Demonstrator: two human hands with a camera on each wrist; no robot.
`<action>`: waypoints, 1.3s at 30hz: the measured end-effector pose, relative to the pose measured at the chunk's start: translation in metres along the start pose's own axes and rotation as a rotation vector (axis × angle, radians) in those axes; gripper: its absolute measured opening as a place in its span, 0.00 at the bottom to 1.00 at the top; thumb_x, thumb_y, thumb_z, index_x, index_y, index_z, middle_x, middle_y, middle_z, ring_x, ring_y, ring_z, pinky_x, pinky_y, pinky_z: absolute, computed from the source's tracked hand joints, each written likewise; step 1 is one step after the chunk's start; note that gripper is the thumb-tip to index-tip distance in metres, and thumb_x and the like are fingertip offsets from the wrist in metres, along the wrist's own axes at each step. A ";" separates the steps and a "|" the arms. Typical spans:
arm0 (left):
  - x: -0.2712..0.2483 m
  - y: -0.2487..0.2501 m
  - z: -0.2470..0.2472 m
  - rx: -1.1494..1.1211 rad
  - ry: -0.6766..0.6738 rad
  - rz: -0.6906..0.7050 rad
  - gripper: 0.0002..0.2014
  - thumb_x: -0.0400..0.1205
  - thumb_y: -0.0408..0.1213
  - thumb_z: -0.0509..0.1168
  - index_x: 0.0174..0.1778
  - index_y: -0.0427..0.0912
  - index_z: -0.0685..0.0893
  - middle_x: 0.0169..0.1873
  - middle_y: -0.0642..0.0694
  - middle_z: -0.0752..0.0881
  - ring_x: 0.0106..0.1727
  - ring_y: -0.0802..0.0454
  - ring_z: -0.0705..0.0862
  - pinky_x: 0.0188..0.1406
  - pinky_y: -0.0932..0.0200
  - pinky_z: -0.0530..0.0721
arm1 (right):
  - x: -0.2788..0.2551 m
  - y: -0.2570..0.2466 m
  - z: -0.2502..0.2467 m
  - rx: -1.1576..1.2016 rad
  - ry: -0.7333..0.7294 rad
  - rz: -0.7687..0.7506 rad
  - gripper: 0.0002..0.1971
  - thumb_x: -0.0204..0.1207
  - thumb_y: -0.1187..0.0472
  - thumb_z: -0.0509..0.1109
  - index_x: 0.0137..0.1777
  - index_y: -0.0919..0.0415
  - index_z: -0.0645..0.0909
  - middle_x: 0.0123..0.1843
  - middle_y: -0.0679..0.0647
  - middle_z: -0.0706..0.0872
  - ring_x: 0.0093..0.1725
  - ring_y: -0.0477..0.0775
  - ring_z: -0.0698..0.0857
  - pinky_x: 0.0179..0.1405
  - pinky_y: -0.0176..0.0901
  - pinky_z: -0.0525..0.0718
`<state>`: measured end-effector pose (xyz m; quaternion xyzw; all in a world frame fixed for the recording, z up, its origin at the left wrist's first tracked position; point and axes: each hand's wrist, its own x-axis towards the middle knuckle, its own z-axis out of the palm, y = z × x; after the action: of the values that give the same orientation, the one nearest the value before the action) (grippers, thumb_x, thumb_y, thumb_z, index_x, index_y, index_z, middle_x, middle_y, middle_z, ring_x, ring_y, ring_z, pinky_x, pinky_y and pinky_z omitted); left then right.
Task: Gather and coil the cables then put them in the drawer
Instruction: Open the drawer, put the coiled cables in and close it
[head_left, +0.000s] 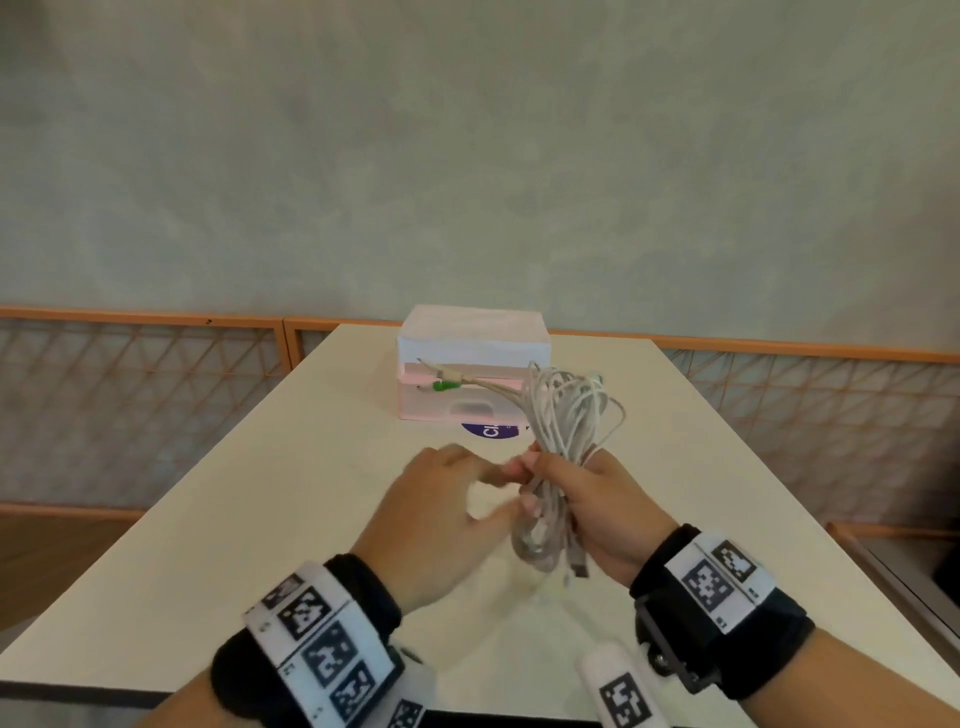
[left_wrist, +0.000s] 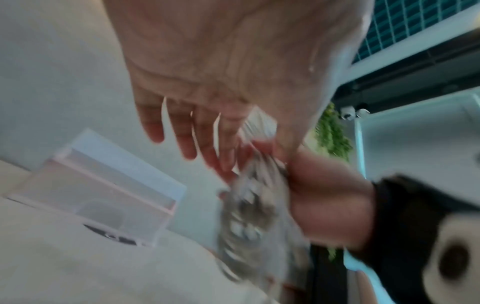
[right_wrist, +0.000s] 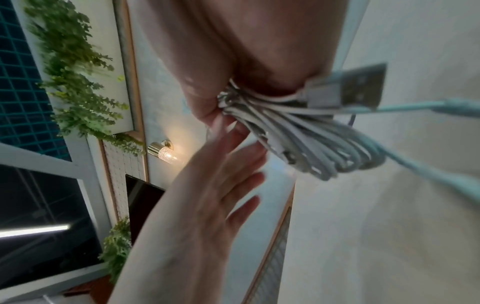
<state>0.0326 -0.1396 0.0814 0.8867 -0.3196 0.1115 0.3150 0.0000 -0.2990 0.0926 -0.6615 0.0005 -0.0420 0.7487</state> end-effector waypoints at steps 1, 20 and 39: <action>0.001 -0.006 -0.008 0.015 0.105 -0.010 0.25 0.72 0.66 0.57 0.57 0.55 0.80 0.53 0.59 0.79 0.58 0.56 0.75 0.56 0.61 0.71 | -0.001 -0.004 -0.007 -0.019 -0.001 0.003 0.12 0.79 0.68 0.63 0.34 0.66 0.80 0.28 0.55 0.82 0.31 0.50 0.85 0.38 0.38 0.83; 0.006 0.030 -0.011 -0.787 -0.080 -0.363 0.11 0.84 0.50 0.56 0.39 0.49 0.68 0.33 0.50 0.68 0.32 0.53 0.67 0.32 0.59 0.66 | -0.021 -0.008 -0.002 -0.500 -0.014 -0.262 0.08 0.78 0.66 0.66 0.45 0.50 0.77 0.34 0.49 0.78 0.32 0.42 0.76 0.34 0.36 0.80; 0.004 0.034 0.017 -1.028 0.244 -0.309 0.36 0.66 0.45 0.80 0.67 0.49 0.71 0.56 0.49 0.86 0.59 0.57 0.86 0.62 0.53 0.82 | -0.012 0.006 0.029 -1.534 -0.090 -0.465 0.31 0.71 0.52 0.37 0.72 0.56 0.64 0.64 0.57 0.72 0.57 0.60 0.78 0.50 0.54 0.82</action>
<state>0.0144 -0.1727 0.0865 0.6358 -0.1602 -0.0044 0.7550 -0.0096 -0.2692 0.0895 -0.9760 -0.1389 -0.1579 0.0568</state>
